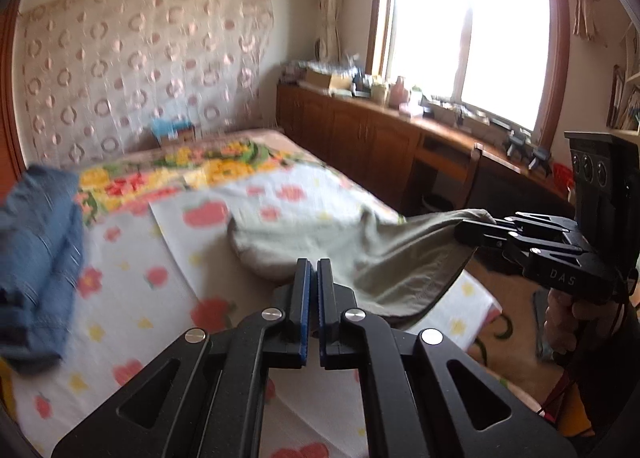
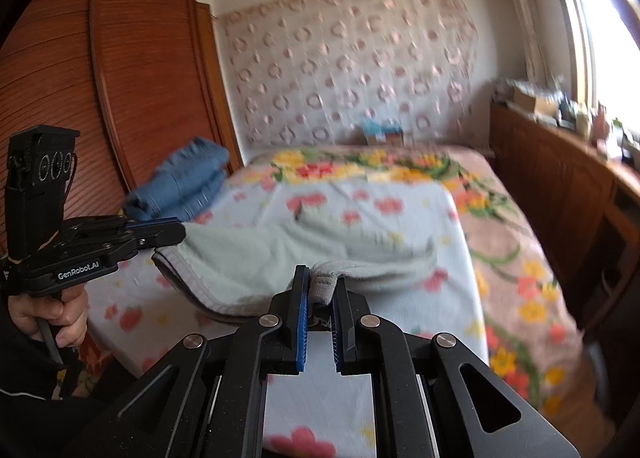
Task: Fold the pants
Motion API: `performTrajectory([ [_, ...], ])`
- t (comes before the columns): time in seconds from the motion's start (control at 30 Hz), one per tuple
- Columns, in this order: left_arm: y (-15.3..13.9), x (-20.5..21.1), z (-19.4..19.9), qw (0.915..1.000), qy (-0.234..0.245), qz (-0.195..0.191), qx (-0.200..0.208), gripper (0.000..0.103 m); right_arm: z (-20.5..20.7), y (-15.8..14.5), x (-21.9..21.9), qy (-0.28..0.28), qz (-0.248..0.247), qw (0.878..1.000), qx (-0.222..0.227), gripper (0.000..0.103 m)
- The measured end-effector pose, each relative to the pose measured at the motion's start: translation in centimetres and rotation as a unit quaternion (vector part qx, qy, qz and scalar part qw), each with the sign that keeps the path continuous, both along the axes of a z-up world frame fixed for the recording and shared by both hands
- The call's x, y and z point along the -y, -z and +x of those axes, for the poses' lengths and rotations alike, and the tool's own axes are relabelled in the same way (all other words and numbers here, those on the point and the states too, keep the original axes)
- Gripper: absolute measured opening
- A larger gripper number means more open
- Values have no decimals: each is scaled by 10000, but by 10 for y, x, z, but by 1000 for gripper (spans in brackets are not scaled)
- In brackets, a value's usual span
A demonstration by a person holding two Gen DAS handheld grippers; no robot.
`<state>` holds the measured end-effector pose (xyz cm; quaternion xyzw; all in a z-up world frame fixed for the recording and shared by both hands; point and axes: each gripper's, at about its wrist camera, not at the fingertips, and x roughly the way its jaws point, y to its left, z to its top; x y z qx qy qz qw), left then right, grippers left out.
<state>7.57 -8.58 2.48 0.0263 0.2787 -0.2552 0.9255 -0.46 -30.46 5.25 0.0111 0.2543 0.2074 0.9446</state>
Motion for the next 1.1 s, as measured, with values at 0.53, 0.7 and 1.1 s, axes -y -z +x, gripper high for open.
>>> performTrajectory([
  [0.53, -40, -25, 4, 9989, -272, -44, 369, 1, 20, -41, -42, -426, -330, 9971, 529, 9],
  [0.7, -10, -31, 19, 9987, -493, 156, 11, 21, 49, -40, -41, -669, -333, 9971, 139, 9],
  [1.1, 61, -13, 45, 9958, -218, 325, -822, 42, 142, 18, -37, -196, -464, 9949, -871, 9],
])
